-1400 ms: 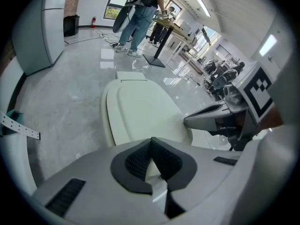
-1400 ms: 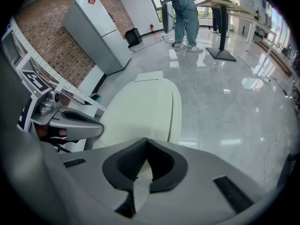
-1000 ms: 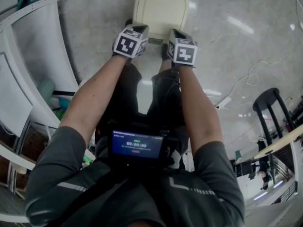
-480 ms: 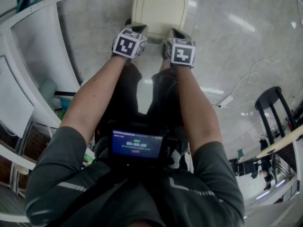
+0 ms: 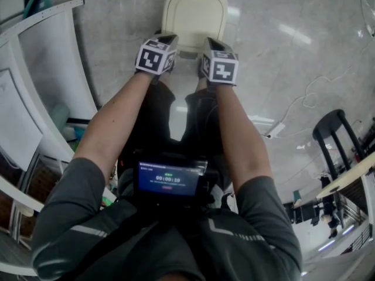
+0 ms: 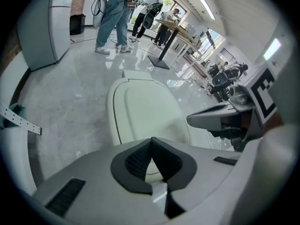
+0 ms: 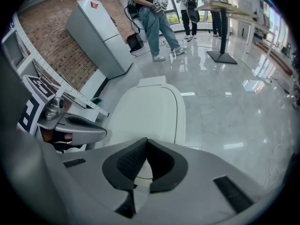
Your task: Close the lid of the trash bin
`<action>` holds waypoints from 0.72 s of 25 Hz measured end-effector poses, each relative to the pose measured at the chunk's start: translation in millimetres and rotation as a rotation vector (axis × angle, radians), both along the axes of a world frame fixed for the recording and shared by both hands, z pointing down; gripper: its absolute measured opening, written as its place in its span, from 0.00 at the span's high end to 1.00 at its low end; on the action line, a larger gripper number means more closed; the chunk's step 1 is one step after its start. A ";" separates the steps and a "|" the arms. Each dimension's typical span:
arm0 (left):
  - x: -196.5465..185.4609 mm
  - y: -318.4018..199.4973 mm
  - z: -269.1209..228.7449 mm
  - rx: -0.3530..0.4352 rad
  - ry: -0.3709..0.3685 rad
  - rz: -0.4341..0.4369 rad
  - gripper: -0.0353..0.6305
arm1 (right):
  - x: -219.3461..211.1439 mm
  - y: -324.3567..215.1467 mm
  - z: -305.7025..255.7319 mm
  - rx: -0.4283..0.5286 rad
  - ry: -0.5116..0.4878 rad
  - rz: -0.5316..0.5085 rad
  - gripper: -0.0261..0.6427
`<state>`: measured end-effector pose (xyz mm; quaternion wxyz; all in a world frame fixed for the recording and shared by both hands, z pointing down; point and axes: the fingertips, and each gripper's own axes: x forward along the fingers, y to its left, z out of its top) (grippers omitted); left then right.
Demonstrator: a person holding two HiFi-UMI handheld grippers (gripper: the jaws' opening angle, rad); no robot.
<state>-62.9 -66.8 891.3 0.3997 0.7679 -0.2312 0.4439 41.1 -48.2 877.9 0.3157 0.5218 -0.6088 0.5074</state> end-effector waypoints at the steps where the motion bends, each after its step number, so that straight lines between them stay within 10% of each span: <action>1: -1.5 -2.8 -3.7 0.005 -0.003 -0.008 0.95 | 1.3 -3.2 -4.7 0.011 0.002 -0.001 0.94; 18: 27.1 -43.9 -125.0 0.188 0.077 -0.084 0.95 | 32.3 -48.1 -118.1 0.167 0.020 0.018 0.94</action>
